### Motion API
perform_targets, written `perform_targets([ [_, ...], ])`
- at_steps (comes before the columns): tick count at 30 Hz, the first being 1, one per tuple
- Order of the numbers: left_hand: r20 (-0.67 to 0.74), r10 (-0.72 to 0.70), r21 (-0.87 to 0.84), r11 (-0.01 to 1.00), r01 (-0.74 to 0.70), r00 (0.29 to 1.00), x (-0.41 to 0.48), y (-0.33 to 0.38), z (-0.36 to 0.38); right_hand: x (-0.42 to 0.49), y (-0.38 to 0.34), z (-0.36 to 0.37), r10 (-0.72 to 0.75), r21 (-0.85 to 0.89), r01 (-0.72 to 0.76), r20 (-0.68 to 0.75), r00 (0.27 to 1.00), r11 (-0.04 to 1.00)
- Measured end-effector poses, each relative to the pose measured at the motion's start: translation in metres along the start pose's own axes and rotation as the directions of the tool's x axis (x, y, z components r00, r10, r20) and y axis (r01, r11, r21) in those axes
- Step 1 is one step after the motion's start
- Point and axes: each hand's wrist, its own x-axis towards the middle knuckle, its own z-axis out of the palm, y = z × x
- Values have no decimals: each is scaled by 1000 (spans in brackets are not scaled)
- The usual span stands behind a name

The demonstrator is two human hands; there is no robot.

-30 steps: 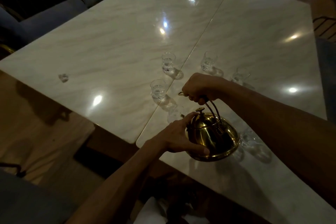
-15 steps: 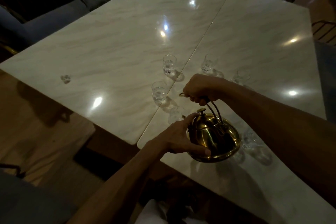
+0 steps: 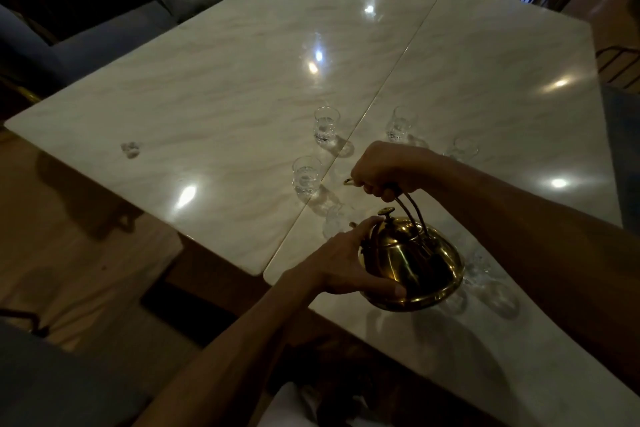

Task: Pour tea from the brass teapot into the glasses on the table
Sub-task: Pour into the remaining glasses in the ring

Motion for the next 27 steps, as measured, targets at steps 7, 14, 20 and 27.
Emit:
perform_targets([
  [7, -14, 20, -2, 1000, -20, 1000, 0, 0, 0, -4, -2, -1, -18, 2, 18, -20, 1000, 1000],
  [14, -16, 36, 27, 999, -36, 999, 1, 0, -1, -7, 1, -2, -32, 35, 34, -36, 999, 999],
  [20, -4, 51, 58, 997, -50, 999, 5, 1, 1, -11, 8, -4, -39, 65, 42, -46, 998, 997],
  [27, -2, 98, 124, 988, -97, 995, 11, 1, 0, -16, 17, -11, -68, 145, 79, -82, 994, 986],
])
